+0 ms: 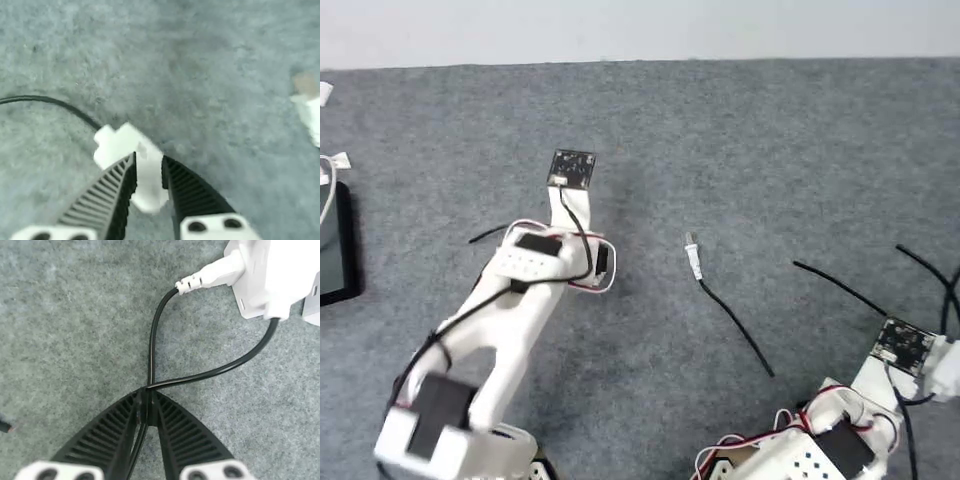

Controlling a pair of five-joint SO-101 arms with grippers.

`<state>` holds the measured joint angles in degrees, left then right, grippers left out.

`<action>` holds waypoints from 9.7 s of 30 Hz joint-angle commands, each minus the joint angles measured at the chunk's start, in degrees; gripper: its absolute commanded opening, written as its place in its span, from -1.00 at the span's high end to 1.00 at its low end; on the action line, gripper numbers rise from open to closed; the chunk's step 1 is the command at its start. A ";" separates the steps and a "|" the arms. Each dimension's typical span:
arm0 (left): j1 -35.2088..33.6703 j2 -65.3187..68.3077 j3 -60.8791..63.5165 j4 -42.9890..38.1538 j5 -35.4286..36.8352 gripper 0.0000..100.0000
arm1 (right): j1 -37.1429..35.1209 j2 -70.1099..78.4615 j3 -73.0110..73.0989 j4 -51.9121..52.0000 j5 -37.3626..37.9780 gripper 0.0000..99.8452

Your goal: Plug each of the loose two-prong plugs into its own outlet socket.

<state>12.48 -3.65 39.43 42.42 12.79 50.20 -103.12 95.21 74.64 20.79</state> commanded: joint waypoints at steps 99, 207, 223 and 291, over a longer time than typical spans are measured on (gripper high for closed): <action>-3.25 5.19 1.71 0.26 9.49 0.98 | -51.82 37.49 -30.77 -11.74 -25.23 0.98; -3.43 5.19 1.54 0.88 9.14 0.98 | -51.30 98.68 -51.16 -21.05 -15.12 0.79; -3.43 5.19 1.36 1.41 9.05 0.98 | -51.56 73.01 -41.93 -17.45 -16.79 0.80; -3.43 5.19 1.36 1.49 9.05 0.98 | -54.11 111.87 -83.69 6.81 -6.07 0.97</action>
<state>10.11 1.19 38.99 42.86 21.93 -3.25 5.71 9.41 89.23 16.48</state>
